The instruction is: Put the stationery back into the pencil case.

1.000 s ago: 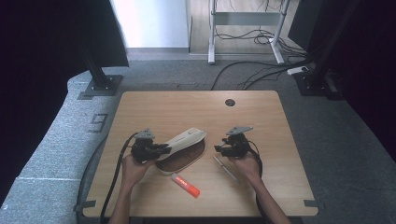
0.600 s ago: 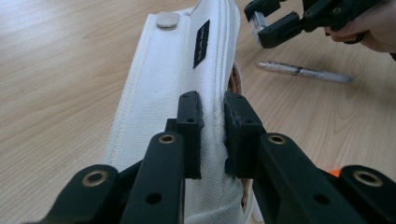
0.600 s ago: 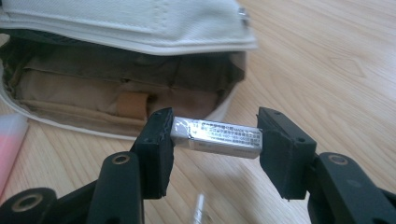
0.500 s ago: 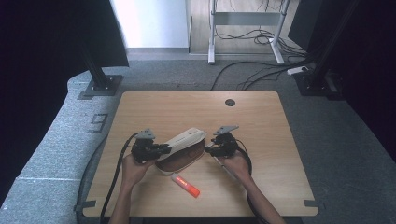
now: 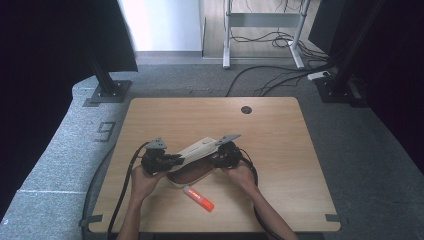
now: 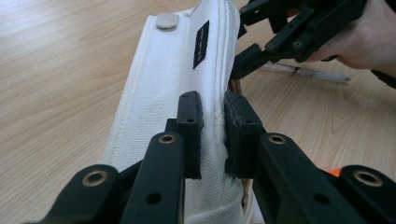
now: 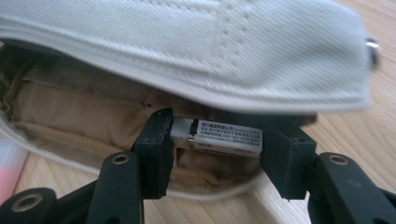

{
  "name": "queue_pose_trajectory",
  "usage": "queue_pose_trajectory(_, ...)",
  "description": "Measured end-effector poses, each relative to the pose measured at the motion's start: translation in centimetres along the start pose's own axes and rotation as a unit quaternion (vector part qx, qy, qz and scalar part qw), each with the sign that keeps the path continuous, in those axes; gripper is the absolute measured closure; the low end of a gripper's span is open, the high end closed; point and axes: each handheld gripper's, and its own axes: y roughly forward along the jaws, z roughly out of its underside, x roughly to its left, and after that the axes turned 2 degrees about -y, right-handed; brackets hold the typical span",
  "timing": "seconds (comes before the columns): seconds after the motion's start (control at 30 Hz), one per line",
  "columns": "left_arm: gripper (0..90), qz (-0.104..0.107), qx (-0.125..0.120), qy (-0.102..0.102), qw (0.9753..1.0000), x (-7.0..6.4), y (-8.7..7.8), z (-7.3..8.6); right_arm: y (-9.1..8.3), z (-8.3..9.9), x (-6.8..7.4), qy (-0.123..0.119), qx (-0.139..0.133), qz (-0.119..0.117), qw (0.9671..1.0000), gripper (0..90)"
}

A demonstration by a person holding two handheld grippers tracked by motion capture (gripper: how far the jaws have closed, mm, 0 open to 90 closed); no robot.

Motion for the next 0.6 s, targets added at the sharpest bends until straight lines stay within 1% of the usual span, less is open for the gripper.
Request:
queue_pose_trajectory(0.1,77.5,0.001,-0.001,0.000,1.0000,-0.1,0.0,0.0,0.6,-0.3,0.2,0.002,-0.002,-0.002,1.0000,46.6)
queue_pose_trajectory(0.17,77.5,0.002,-0.001,0.001,1.0000,-0.1,0.0,-0.1,1.0,-0.4,0.2,0.000,-0.001,0.000,1.0000,46.5)
queue_pose_trajectory(0.33,77.5,0.005,-0.003,0.001,1.0000,-0.2,0.0,-0.1,1.7,-0.6,0.0,0.005,0.004,0.004,1.0000,46.3)
queue_pose_trajectory(0.43,77.5,0.006,-0.003,0.002,1.0000,-0.2,0.0,-0.1,2.2,-0.8,0.0,0.005,0.008,0.001,1.0000,45.5)
queue_pose_trajectory(0.47,77.5,0.006,-0.003,0.001,1.0000,-0.1,0.0,-0.1,2.3,-0.8,0.1,0.006,0.010,0.000,0.9999,44.4)
queue_pose_trajectory(0.53,77.4,0.006,-0.001,0.002,1.0000,-0.1,0.1,-0.1,2.5,-0.8,0.0,0.007,0.013,-0.006,0.9999,37.2)
queue_pose_trajectory(0.6,77.4,0.007,-0.002,0.001,1.0000,0.0,0.1,0.0,2.2,-0.8,0.0,0.004,0.014,0.000,0.9999,33.7)
